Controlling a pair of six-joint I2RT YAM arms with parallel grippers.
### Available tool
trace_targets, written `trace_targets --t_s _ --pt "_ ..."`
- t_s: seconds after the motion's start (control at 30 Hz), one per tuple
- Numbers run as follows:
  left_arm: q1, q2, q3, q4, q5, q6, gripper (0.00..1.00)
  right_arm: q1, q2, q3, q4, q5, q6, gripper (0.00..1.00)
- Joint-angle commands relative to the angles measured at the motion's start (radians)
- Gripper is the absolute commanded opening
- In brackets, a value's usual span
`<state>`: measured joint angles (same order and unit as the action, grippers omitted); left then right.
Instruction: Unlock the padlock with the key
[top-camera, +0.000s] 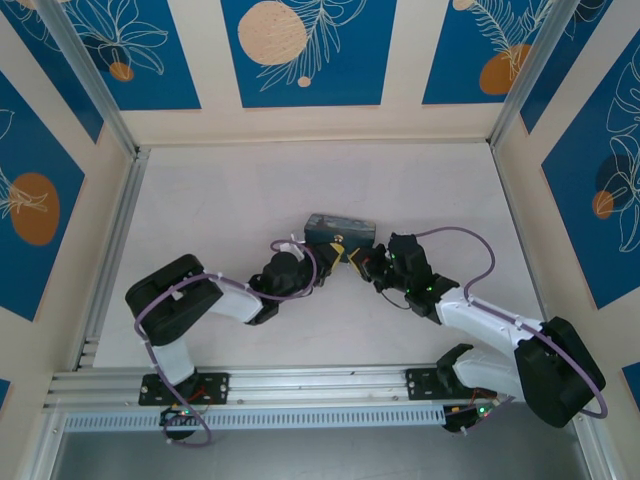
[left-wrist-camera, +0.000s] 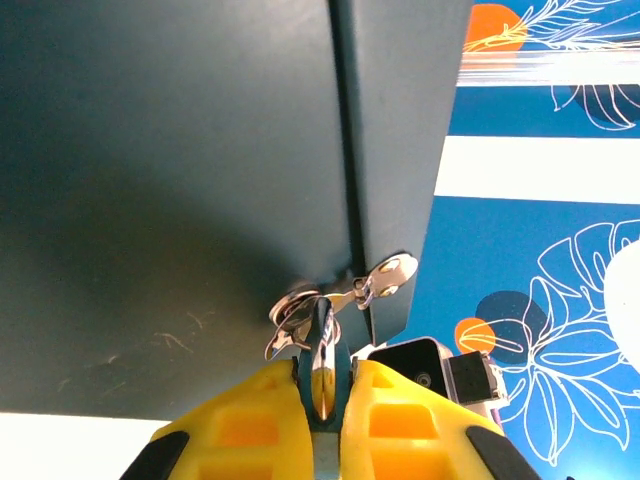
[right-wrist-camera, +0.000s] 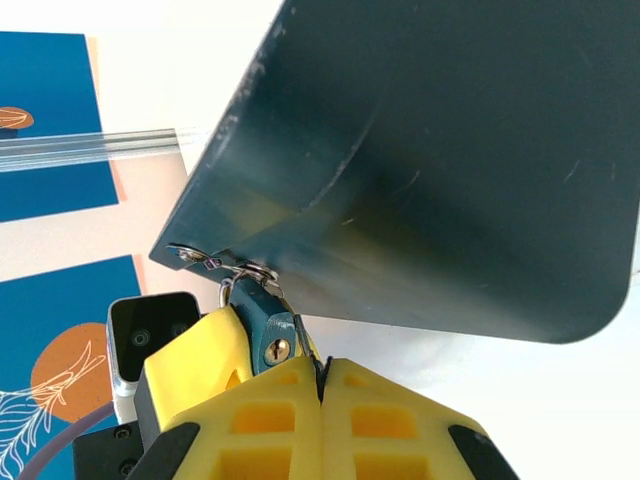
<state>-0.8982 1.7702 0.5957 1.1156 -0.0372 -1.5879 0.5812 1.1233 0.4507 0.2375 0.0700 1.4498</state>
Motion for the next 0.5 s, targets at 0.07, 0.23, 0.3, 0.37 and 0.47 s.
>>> trace_targets --t_s 0.07,0.23,0.3,0.37,0.47 --pt "-0.01 0.006 0.004 0.027 0.002 -0.004 0.0 0.004 -0.041 0.022 -0.017 -0.016 -0.03 0.0" --pt "-0.009 0.007 0.003 0.024 0.002 -0.009 0.0 -0.001 -0.074 0.002 -0.082 -0.018 -0.051 0.0" --pt "-0.01 0.006 0.002 0.023 0.001 -0.008 0.0 -0.001 -0.09 0.0 -0.107 -0.02 -0.071 0.0" --pt "-0.009 0.004 0.001 0.02 0.0 -0.008 0.0 -0.001 -0.106 0.007 -0.129 -0.025 -0.098 0.0" --pt "-0.01 0.003 0.001 0.02 0.0 -0.009 0.0 -0.003 -0.115 0.025 -0.161 -0.036 -0.139 0.0"
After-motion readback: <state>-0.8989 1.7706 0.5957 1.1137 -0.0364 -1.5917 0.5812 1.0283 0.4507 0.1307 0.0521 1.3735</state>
